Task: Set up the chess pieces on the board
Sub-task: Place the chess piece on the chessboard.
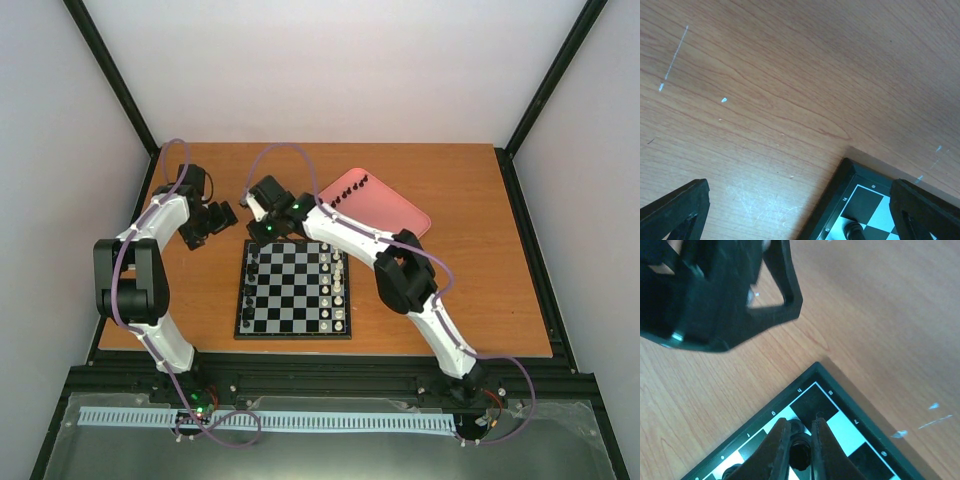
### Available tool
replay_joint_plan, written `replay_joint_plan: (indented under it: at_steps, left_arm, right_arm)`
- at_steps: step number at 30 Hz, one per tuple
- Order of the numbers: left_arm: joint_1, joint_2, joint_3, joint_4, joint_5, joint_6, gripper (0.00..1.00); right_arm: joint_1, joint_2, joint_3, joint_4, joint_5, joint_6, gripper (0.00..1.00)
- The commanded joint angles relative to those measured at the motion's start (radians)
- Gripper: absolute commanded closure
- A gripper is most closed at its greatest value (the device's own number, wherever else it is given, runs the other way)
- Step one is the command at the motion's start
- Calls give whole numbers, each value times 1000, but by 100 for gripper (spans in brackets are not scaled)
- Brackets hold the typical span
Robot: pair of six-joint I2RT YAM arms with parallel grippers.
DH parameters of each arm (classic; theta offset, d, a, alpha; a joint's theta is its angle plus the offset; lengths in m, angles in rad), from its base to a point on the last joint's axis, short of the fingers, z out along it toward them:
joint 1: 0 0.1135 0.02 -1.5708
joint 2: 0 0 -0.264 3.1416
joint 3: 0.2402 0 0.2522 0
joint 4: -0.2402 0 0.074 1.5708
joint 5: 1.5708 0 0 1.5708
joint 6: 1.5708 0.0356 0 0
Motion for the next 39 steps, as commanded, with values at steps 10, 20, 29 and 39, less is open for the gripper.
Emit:
replay_joint_plan:
  at_steps: [10, 20, 29, 39]
  left_arm:
    - [-3, -35, 7, -17, -11, 15, 0]
    - [-3, -53, 0, -21, -13, 39, 0]
    - [-3, -59, 1, -20, 5, 44, 0]
    - [-3, -66, -14, -14, 3, 49, 0]
  right_arm:
    - [23, 118, 61, 26, -12, 6, 97]
    - [23, 148, 116, 34, 2, 9, 97]
    - [23, 192, 160, 23, 35, -13, 97]
    - [23, 219, 153, 27, 69, -21, 97]
